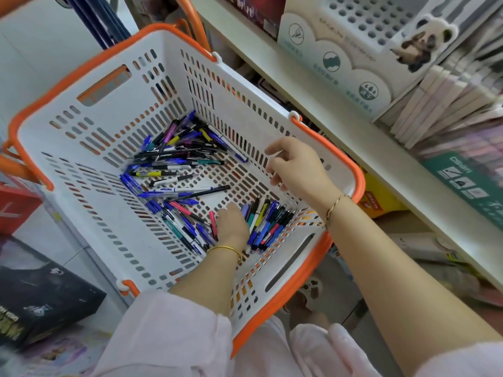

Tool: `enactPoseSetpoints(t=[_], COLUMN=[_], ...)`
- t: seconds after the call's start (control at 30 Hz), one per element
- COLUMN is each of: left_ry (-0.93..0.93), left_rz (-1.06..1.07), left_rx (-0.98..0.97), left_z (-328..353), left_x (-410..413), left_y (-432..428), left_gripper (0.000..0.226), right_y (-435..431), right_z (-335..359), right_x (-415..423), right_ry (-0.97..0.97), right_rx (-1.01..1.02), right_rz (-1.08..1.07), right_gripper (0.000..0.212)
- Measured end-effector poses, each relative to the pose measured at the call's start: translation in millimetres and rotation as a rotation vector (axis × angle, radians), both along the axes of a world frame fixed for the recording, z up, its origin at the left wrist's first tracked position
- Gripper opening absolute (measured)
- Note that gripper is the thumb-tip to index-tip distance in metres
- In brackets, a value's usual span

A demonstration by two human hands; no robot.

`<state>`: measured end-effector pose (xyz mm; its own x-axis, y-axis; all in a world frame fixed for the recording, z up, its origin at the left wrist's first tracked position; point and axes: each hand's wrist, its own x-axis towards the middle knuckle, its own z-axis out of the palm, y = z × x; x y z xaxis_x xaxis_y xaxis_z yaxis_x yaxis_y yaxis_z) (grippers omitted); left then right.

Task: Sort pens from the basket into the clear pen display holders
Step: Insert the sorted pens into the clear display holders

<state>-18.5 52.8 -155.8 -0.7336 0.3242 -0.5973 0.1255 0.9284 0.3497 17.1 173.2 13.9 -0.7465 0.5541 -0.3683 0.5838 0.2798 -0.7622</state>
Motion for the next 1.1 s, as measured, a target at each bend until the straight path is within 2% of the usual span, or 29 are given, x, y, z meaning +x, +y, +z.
enactPoseSetpoints(t=[0.1,0.2,0.23,0.33,0.47,0.53,0.73,0.97,1.03,1.1], left_ry=[-0.017,-0.076,-0.119,-0.224,-0.208,-0.179,-0.142,-0.268,-0.289,-0.329], left_rz=[0.017,-0.045,-0.08,-0.22,-0.373,-0.416,-0.369,-0.258,-0.243,-0.239], left_rx=[0.167,0.198,0.202,0.141,0.051,0.038,-0.007,0.062,0.084,0.101], left_z=[-1,-1,-1,-1,-2,-1,6,9,10,11], left_x=[-3,-8,-8,-4,-2,-2,6,12,14,16], left_y=[12,21,23,26,25,24,24,28,29,30], left_gripper=[0.041,0.024,0.024,0.034,0.068,0.077,0.061,0.041,0.04,0.048], right_y=[1,4,6,7,8,9,8,8,7,6], right_z=[-2,-4,-4,-4,-3,-3,-5,-7,-7,-7], right_x=[1,3,3,4,5,6,6,3,2,0], right_ry=[-0.011,-0.009,-0.003,0.0,0.002,0.002,-0.007,-0.016,-0.018,-0.017], right_rx=[0.006,0.014,0.021,0.035,0.036,0.036,0.037,0.026,0.023,0.015], right_rz=[-0.017,-0.039,-0.044,-0.045,-0.045,-0.051,-0.049,-0.05,-0.048,-0.052], right_gripper=[0.025,0.027,0.027,0.028,0.028,0.028,0.028,0.027,0.026,0.026])
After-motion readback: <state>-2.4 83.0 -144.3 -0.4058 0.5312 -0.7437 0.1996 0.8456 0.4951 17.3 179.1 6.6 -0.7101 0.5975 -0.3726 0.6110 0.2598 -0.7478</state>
